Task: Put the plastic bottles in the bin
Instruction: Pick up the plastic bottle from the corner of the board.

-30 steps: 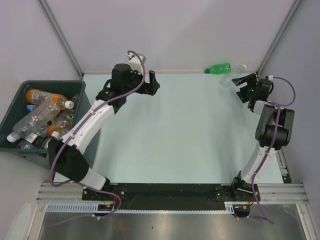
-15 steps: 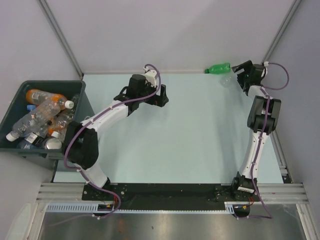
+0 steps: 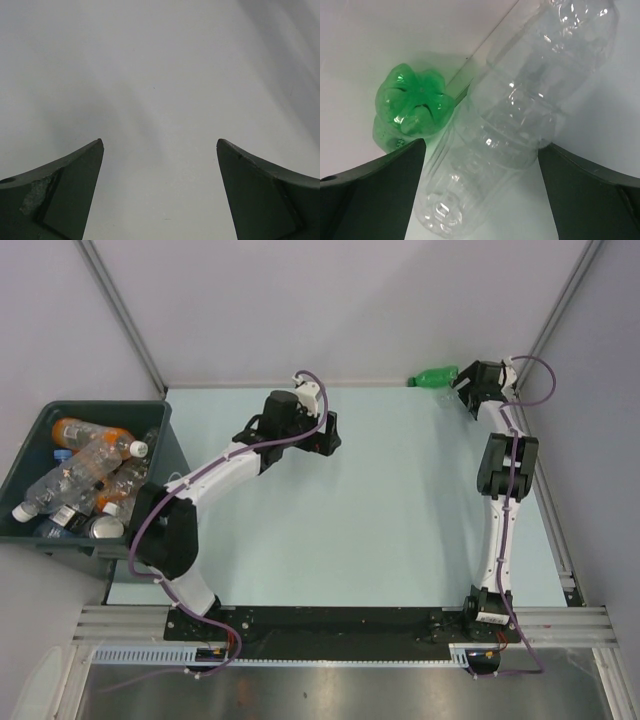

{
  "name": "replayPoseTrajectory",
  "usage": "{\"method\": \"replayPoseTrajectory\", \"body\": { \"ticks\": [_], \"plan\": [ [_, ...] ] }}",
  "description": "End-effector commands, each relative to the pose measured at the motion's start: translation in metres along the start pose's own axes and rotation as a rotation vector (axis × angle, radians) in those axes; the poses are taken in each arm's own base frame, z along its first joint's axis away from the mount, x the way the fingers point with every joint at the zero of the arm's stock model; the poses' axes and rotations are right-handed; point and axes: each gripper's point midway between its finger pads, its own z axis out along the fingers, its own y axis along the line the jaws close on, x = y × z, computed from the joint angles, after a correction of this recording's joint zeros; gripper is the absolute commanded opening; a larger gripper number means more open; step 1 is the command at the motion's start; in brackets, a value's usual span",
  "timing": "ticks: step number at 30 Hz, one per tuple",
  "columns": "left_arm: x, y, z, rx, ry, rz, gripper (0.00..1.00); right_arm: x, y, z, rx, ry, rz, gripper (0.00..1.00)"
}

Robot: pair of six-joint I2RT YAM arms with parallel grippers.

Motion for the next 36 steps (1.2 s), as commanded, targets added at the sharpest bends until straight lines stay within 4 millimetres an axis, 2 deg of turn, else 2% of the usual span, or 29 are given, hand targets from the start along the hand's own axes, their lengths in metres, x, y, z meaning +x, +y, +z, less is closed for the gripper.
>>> {"method": "replayPoseTrajectory", "body": {
  "ticks": [1, 3, 4, 6, 8, 10, 11, 12, 13, 14, 15, 17, 18, 19, 21, 22, 23, 24, 25, 26, 28, 29, 30, 31, 32, 33, 34, 35, 36],
  "plan": [
    [-0.006, -0.003, 0.001, -0.003, -0.022, 0.032, 1.0, 0.005, -0.027, 0.012, 0.101, -0.015, -0.018, 0.97],
    [-0.006, -0.001, 0.001, -0.013, -0.022, 0.034, 1.0, 0.009, -0.031, 0.014, 0.107, -0.006, -0.006, 0.85],
    [-0.004, 0.0, 0.001, -0.015, -0.015, 0.032, 1.0, 0.01, -0.031, 0.013, 0.108, -0.003, 0.0, 0.75],
    [-0.005, 0.0, 0.001, -0.017, -0.014, 0.031, 1.0, 0.012, -0.032, 0.01, 0.113, 0.002, 0.016, 0.65],
    [-0.006, -0.001, 0.0, -0.019, -0.009, 0.024, 1.0, 0.013, -0.03, 0.004, 0.11, 0.002, 0.027, 0.45],
    [-0.006, -0.002, -0.002, -0.023, -0.008, 0.025, 1.0, 0.011, -0.027, -0.012, 0.103, -0.022, 0.032, 0.25],
    [-0.007, -0.003, -0.006, -0.028, -0.007, 0.025, 1.0, 0.007, -0.023, -0.02, 0.093, -0.041, 0.036, 0.21],
    [-0.007, -0.003, -0.008, -0.035, -0.006, 0.027, 1.0, -0.015, 0.002, -0.038, 0.04, -0.096, 0.049, 0.17],
    [-0.007, -0.004, -0.01, -0.038, -0.008, 0.031, 1.0, -0.001, -0.009, -0.045, 0.063, -0.069, 0.044, 0.13],
    [-0.008, -0.007, -0.015, -0.039, -0.009, 0.032, 1.0, -0.001, -0.007, -0.054, 0.063, -0.066, 0.044, 0.08],
    [-0.006, -0.008, -0.018, -0.042, -0.005, 0.032, 1.0, -0.01, 0.005, -0.065, 0.025, -0.095, 0.044, 0.06],
    [-0.012, -0.014, -0.031, -0.04, -0.029, 0.022, 1.0, -0.016, 0.026, -0.1, -0.022, -0.103, 0.026, 0.01],
    [-0.006, -0.015, -0.034, -0.038, -0.02, 0.016, 1.0, -0.017, 0.032, -0.112, -0.035, -0.101, 0.005, 0.01],
    [-0.005, -0.018, -0.038, -0.03, -0.02, 0.009, 1.0, -0.023, 0.047, -0.14, -0.068, -0.109, -0.006, 0.01],
    [-0.006, -0.029, -0.052, -0.011, -0.024, 0.01, 1.0, -0.02, 0.061, -0.167, -0.103, -0.085, -0.034, 0.01],
    [-0.009, -0.034, -0.058, -0.006, -0.03, 0.006, 1.0, -0.032, 0.087, -0.2, -0.17, -0.111, -0.057, 0.01],
    [-0.007, -0.04, -0.062, 0.007, -0.026, 0.009, 1.0, -0.016, 0.082, -0.212, -0.158, -0.053, -0.081, 0.01],
    [-0.01, -0.046, -0.073, 0.02, -0.03, 0.008, 1.0, -0.015, 0.091, -0.23, -0.186, -0.048, -0.097, 0.0],
    [-0.009, -0.051, -0.079, 0.035, -0.029, 0.004, 1.0, -0.029, 0.106, -0.262, -0.237, -0.076, -0.114, 0.0],
    [-0.008, -0.06, -0.084, 0.065, -0.023, 0.003, 1.0, -0.009, 0.118, -0.282, -0.279, -0.026, -0.147, 0.0],
    [-0.009, -0.071, -0.101, 0.099, -0.033, -0.012, 1.0, -0.008, 0.131, -0.315, -0.332, -0.025, -0.172, 0.0],
    [-0.01, -0.08, -0.109, 0.138, -0.038, -0.019, 1.0, -0.005, 0.149, -0.356, -0.42, -0.01, -0.201, 0.0],
    [-0.008, -0.085, -0.114, 0.157, -0.04, -0.028, 1.0, -0.002, 0.153, -0.372, -0.447, -0.002, -0.21, 0.01],
    [-0.018, -0.094, -0.129, 0.196, -0.081, -0.044, 1.0, -0.001, 0.158, -0.39, -0.481, 0.0, -0.221, 0.01],
    [-0.015, -0.101, -0.134, 0.231, -0.085, -0.052, 1.0, 0.006, 0.165, -0.42, -0.537, 0.033, -0.231, 0.02],
    [-0.019, -0.107, -0.142, 0.258, -0.107, -0.076, 1.0, 0.009, 0.167, -0.436, -0.564, 0.048, -0.234, 0.02],
    [-0.036, -0.116, -0.159, 0.297, -0.182, -0.072, 1.0, 0.017, 0.167, -0.45, -0.587, 0.084, -0.241, 0.02],
    [-0.039, -0.12, -0.166, 0.326, -0.205, -0.077, 1.0, 0.02, 0.174, -0.478, -0.648, 0.088, -0.249, 0.03],
    [-0.045, -0.126, -0.175, 0.353, -0.237, -0.097, 1.0, 0.024, 0.175, -0.49, -0.672, 0.096, -0.256, 0.04]
  ]
}}
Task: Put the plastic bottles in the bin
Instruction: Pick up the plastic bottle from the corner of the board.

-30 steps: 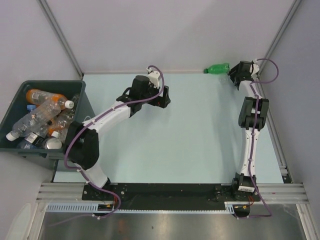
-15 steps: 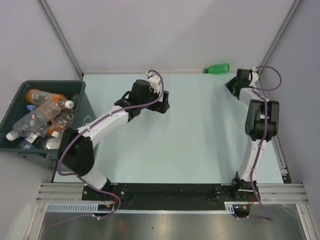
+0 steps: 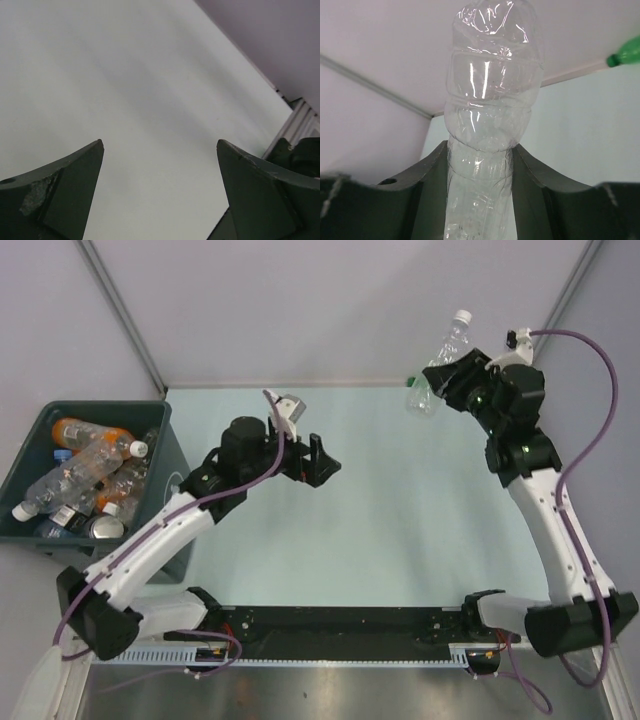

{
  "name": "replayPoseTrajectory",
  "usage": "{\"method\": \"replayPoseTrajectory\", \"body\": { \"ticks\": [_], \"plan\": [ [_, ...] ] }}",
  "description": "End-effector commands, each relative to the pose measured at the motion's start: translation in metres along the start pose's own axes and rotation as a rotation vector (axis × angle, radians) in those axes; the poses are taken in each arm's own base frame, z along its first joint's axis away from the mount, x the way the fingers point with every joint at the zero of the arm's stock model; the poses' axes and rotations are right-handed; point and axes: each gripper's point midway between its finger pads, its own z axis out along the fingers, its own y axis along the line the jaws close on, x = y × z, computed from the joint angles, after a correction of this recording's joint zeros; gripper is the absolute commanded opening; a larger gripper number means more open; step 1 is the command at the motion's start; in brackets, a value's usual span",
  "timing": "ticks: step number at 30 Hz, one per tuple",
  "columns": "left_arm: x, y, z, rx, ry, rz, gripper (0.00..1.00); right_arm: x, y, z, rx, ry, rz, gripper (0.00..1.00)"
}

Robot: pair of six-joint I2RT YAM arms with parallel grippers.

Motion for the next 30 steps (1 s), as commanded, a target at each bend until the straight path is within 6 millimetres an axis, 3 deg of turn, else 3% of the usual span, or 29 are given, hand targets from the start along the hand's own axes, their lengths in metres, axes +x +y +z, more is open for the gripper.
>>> {"method": "replayPoseTrajectory", "body": {
  "ticks": [1, 5, 8, 12, 16, 24, 27, 30],
  "plan": [
    [-0.048, -0.05, -0.041, 0.192, -0.207, -0.046, 1.0, 0.043, 0.026, -0.047, -0.094, 0.174, -0.022, 0.04],
    [-0.071, -0.078, -0.067, 0.32, -0.305, -0.047, 1.0, 0.053, 0.078, -0.096, -0.294, 0.212, -0.028, 0.03],
    [-0.088, -0.099, -0.081, 0.424, -0.364, -0.044, 1.0, 0.06, 0.097, -0.115, -0.384, 0.224, -0.032, 0.04],
    [-0.086, -0.125, -0.085, 0.59, -0.319, -0.094, 1.0, 0.065, 0.129, -0.143, -0.525, 0.198, -0.046, 0.05],
    [-0.083, -0.142, -0.085, 0.695, -0.299, -0.116, 1.0, 0.077, 0.142, -0.15, -0.58, 0.209, -0.07, 0.07],
    [-0.064, -0.156, -0.06, 0.723, -0.219, -0.168, 1.0, 0.087, 0.163, -0.147, -0.662, 0.208, -0.058, 0.08],
    [-0.066, -0.158, -0.057, 0.719, -0.228, -0.175, 1.0, 0.091, 0.168, -0.146, -0.685, 0.216, -0.057, 0.08],
    [-0.063, -0.159, -0.05, 0.73, -0.216, -0.196, 0.9, 0.095, 0.17, -0.146, -0.694, 0.224, -0.058, 0.06]
  ]
}}
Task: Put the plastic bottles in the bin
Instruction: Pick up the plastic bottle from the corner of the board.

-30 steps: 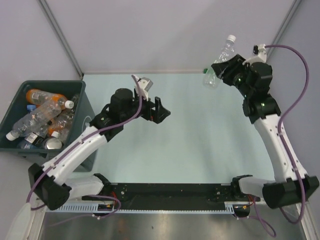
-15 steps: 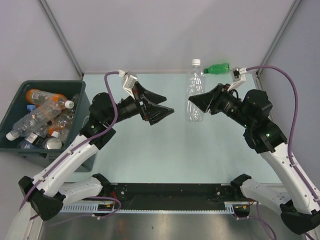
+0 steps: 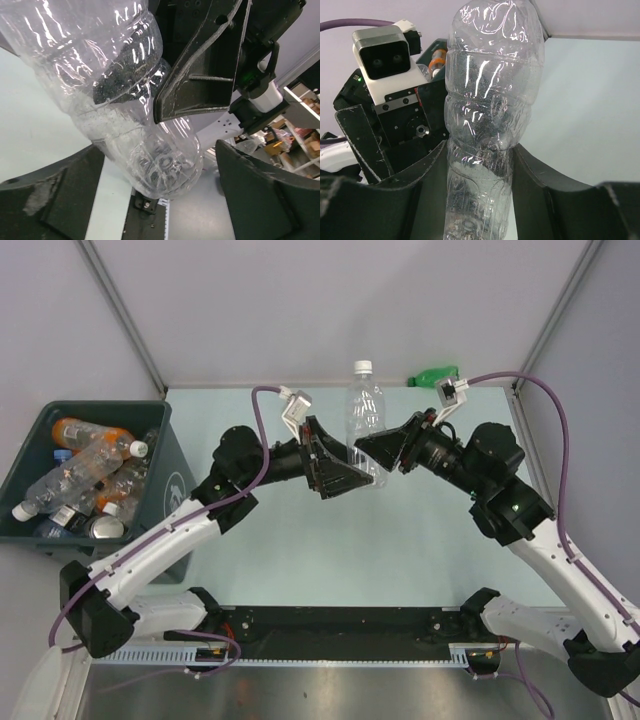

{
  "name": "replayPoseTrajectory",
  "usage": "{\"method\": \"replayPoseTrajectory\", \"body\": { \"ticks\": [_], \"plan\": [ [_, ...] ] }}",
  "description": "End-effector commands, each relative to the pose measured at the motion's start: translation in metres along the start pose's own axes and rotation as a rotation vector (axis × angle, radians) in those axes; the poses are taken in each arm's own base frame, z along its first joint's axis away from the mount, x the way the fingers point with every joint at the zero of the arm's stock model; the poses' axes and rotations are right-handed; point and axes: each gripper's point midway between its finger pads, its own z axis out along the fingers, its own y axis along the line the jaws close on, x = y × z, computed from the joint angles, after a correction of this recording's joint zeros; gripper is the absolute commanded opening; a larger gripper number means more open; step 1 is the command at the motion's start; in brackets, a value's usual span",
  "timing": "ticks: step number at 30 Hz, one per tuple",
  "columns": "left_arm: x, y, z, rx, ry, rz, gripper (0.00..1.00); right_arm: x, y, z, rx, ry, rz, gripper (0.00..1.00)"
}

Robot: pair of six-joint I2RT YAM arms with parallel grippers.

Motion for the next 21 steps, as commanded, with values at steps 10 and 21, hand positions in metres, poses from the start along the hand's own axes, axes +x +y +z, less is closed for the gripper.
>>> {"method": "replayPoseTrajectory", "body": {
  "ticks": [10, 21],
  "plan": [
    [0.002, -0.007, 0.01, 0.067, -0.026, -0.001, 0.36, -0.006, 0.012, -0.002, -0.067, -0.05, -0.045, 0.42],
    [-0.029, 0.012, -0.02, -0.239, -0.067, 0.159, 0.32, -0.005, 0.001, -0.013, 0.0, -0.048, -0.076, 1.0]
  ]
}}
